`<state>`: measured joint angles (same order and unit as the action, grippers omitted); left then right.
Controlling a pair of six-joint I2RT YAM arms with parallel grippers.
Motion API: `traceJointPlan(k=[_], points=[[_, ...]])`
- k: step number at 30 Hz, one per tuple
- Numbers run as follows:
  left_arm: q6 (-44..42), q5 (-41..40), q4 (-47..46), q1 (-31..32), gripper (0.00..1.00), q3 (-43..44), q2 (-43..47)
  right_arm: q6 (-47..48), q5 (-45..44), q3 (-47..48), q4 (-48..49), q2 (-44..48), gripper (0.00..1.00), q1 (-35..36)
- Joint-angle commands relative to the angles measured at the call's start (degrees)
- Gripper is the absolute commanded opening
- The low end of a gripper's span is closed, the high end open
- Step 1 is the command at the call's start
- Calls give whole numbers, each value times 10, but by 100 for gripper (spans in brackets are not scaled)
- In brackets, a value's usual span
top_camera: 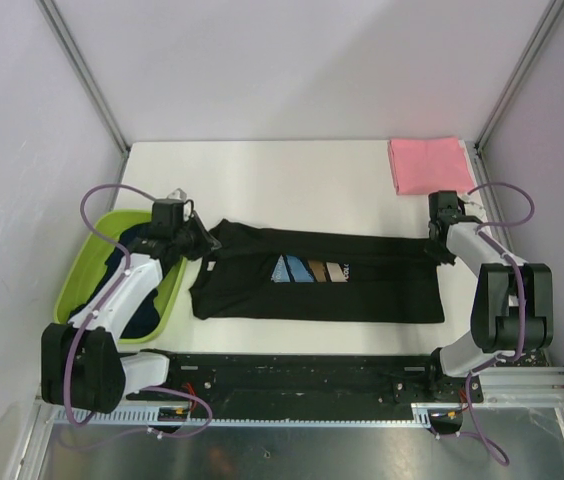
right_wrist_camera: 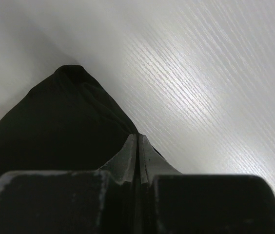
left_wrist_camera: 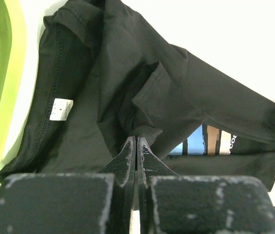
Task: Fold and stack the t-shirts
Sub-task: Fold the other side of the tshirt into a rectangle
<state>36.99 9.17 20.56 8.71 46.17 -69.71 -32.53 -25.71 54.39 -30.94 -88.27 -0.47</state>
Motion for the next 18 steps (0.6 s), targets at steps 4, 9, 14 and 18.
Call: traceJointPlan(k=[4,9,14,18], points=[[-18,4,5,0,0,-27,26,-14,-16,-10,-2,17,17,2],[-18,17,4,2,0,-41,23,-10,12,-11,-5,44,41,-9],[-21,18,4,3,0,-44,24,-22,58,-11,-17,58,44,-14],[-23,21,4,4,0,-44,24,-34,81,-19,-16,55,42,-16]])
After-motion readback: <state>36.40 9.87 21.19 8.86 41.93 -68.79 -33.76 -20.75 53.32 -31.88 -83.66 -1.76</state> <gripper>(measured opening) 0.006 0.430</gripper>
